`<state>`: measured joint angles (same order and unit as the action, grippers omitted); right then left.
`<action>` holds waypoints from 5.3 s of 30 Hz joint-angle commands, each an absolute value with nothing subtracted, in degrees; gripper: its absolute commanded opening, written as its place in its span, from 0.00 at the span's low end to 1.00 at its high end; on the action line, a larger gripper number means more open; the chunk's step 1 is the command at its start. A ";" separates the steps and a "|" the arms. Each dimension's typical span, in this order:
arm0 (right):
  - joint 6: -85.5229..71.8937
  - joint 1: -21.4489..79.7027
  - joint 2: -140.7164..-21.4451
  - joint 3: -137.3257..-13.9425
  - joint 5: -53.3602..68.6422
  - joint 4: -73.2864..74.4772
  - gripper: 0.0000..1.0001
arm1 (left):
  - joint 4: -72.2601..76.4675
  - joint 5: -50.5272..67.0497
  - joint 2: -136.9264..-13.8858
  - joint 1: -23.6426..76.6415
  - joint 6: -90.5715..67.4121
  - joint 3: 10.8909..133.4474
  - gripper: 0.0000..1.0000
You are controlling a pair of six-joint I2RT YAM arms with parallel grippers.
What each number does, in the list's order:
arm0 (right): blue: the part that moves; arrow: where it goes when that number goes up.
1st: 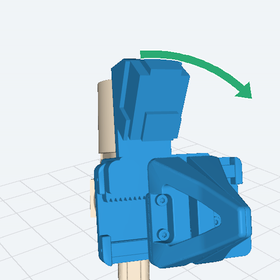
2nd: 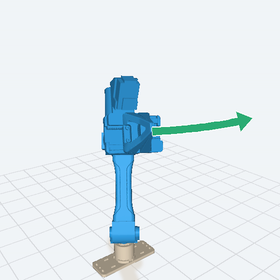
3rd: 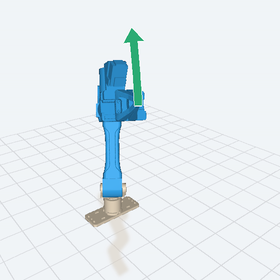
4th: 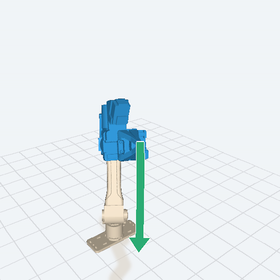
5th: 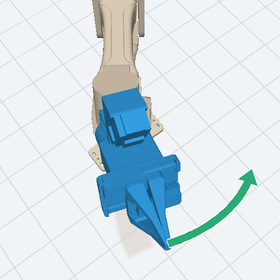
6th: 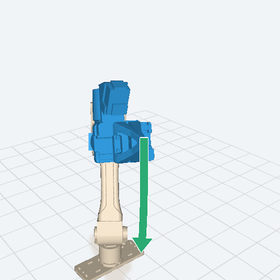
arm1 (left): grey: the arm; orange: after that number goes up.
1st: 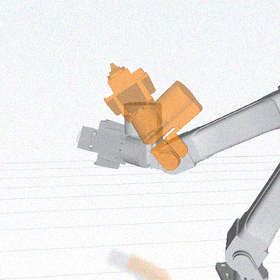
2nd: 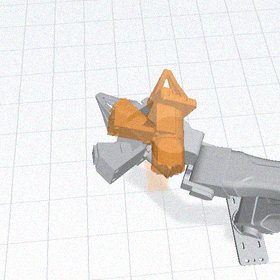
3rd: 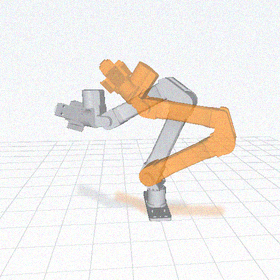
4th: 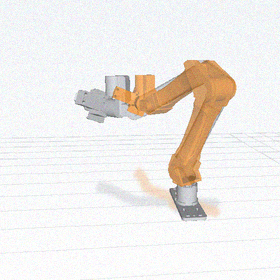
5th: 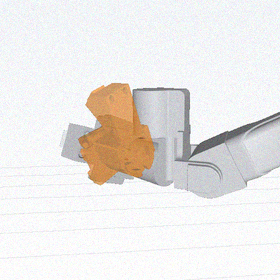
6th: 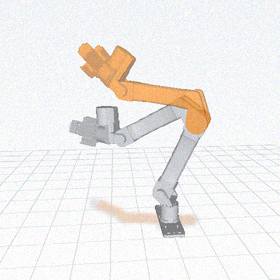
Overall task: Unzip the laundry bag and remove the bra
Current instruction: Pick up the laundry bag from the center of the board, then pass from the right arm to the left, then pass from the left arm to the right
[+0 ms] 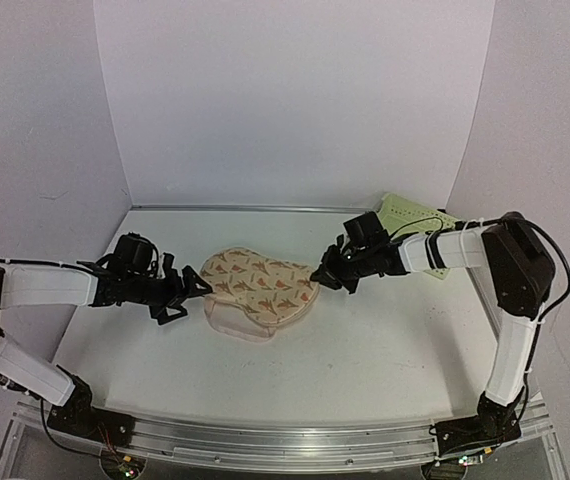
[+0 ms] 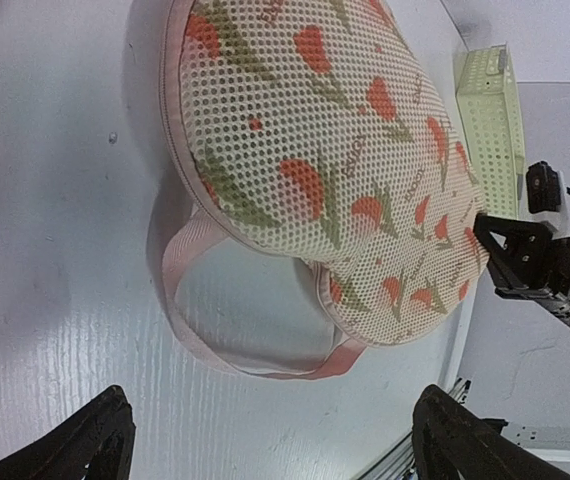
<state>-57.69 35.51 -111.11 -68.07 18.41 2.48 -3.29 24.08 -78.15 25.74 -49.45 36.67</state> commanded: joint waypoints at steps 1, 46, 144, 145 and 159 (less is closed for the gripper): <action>-65.65 36.56 -104.12 -63.92 10.78 -5.33 0.00 | 2.40 25.54 -80.00 28.54 -51.78 39.88 0.97; -64.44 42.63 -101.17 -62.35 2.40 -9.94 0.00 | 39.02 19.89 -98.44 48.40 -87.92 40.18 0.91; -18.83 30.41 -112.33 -76.90 28.87 16.46 0.98 | 30.84 66.70 -101.45 41.76 -60.94 41.53 0.00; -18.14 30.41 -113.21 -77.65 29.34 17.23 0.98 | 30.71 66.89 -101.63 41.75 -60.85 41.57 0.00; -13.49 30.41 -119.23 -79.80 37.55 21.14 0.84 | 29.40 67.89 -102.92 41.75 -60.04 42.50 0.00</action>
<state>-15.40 30.55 -119.11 -77.95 32.51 20.53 28.82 65.34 -103.24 41.56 -61.36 40.51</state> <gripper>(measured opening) 0.866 0.032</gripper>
